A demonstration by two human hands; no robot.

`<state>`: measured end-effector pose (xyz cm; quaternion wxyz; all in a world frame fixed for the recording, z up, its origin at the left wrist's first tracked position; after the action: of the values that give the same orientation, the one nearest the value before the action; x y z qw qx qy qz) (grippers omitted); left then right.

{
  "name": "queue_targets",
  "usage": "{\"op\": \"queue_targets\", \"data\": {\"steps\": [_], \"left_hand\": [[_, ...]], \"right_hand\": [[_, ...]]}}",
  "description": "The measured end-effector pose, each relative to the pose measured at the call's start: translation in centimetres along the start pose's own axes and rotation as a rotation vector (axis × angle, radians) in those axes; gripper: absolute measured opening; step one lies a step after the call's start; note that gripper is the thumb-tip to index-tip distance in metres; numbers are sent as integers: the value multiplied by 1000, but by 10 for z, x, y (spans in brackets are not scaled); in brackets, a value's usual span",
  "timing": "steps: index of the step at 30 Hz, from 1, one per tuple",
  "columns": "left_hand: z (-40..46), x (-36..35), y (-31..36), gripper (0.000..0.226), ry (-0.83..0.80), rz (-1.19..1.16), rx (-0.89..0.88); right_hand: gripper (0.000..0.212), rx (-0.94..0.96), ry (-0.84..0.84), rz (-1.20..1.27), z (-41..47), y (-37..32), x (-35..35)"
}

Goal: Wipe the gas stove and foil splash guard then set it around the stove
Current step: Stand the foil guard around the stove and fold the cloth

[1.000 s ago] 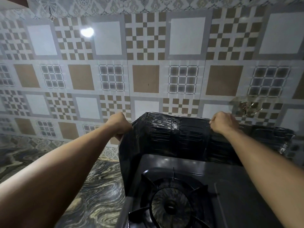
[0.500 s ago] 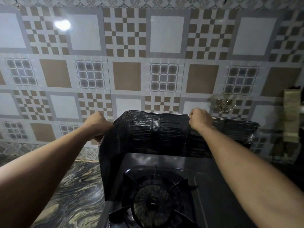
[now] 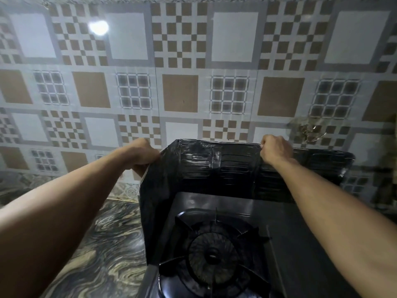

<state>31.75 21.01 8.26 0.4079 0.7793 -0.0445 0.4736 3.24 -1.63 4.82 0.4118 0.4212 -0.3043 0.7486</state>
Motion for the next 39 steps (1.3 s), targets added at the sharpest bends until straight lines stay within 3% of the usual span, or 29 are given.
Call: {"op": "queue_targets", "data": {"steps": [5,9,12,16,21,26,33,39], "left_hand": [[-10,-3,-6,12,-124,90,72],[-3,-3,-12,44,-135,46,73],[1,-2,-17,53,-131,1,67],[3,-7,-22,40,-103,-61,43],[2,-16,-19,29,26,-114,4],[4,-22,-5,22,36,-101,-24],[14,-28,10,24,12,-77,-53],[19,-38,18,29,-18,-66,-56]], "right_hand": [[18,-6,-27,1,-4,-7,-5],[23,-5,-20,3,-4,-13,-3],[26,-1,-40,19,-3,-15,-2],[21,14,-52,16,-3,-12,-1],[18,144,-86,-172,3,-14,3],[11,227,-72,-97,5,-9,4],[11,200,84,-122,3,10,8],[11,189,15,-163,-1,18,-3]]}}
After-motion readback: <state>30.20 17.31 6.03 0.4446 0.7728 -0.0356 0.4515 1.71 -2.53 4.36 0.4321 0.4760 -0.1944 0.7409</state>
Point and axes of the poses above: each hand's wrist, its own z-axis towards the middle knuckle, its own x-axis out of the back of the hand, y = z × x, the point moved 2 cm from there along z, towards the middle knuckle, and after that the axes turned 14 degrees about x, right-handed, at the moved point
